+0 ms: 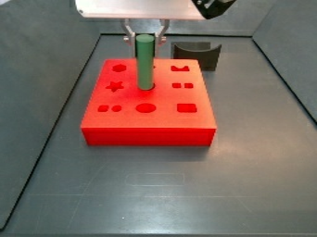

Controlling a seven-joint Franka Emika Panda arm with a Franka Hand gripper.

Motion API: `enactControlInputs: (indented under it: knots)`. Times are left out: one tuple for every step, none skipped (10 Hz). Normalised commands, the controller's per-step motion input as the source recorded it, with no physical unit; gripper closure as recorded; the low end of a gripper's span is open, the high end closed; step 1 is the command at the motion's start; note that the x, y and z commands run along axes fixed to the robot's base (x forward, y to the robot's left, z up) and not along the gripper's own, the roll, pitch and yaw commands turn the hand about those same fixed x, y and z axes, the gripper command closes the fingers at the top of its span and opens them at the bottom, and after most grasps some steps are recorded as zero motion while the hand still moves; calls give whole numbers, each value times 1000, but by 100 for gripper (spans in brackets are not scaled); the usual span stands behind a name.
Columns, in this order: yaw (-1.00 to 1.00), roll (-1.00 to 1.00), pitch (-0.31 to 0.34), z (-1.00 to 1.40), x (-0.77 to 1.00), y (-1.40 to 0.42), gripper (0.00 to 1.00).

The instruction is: Insert the round object.

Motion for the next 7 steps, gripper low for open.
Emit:
enactControlInputs:
  knots:
    - [177, 73, -59, -306, 300, 31, 100]
    - [37, 29, -36, -229, 0, 0, 100]
    - [0, 36, -34, -206, -77, 0, 100]
    - [20, 86, -77, -297, -86, 0, 100]
    - [54, 77, -171, -643, -74, 0, 100]
    - [66, 76, -220, -823, -97, 0, 100]
    - [77, 71, -217, -829, -103, 0, 100]
